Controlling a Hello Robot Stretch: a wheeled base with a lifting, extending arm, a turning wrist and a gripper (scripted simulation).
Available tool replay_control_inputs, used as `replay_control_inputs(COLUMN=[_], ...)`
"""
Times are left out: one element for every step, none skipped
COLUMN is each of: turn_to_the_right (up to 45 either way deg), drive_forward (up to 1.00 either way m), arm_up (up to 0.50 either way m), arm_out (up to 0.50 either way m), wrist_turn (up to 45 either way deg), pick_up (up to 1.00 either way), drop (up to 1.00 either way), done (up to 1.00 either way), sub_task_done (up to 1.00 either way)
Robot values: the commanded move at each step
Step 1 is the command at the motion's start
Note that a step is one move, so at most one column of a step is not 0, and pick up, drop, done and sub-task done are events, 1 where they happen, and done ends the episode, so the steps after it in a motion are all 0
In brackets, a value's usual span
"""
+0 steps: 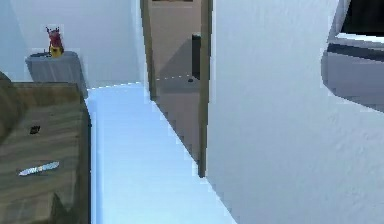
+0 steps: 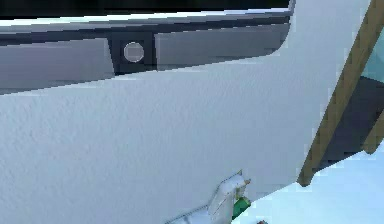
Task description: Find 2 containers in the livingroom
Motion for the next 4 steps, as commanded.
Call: replay_control_inputs(turn_to_the_right=[-3.0, 0.0, -24.0, 0.0], drive_forward=[0.0, 0.65, 0.0, 1.0], arm_up=[0.0, 0.0, 0.0, 0.0], arm_out=[0.0, 0.0, 0.0, 0.0], wrist_turn=[0.0, 0.0, 0.0, 0.0], pick_up=[0.0, 0.0, 0.0, 0.0], drop=[0.0, 0.0, 0.0, 0.0], done=[0.0, 0.0, 0.0, 0.0], sub_task_done=[0.0, 0.0, 0.0, 0.0])
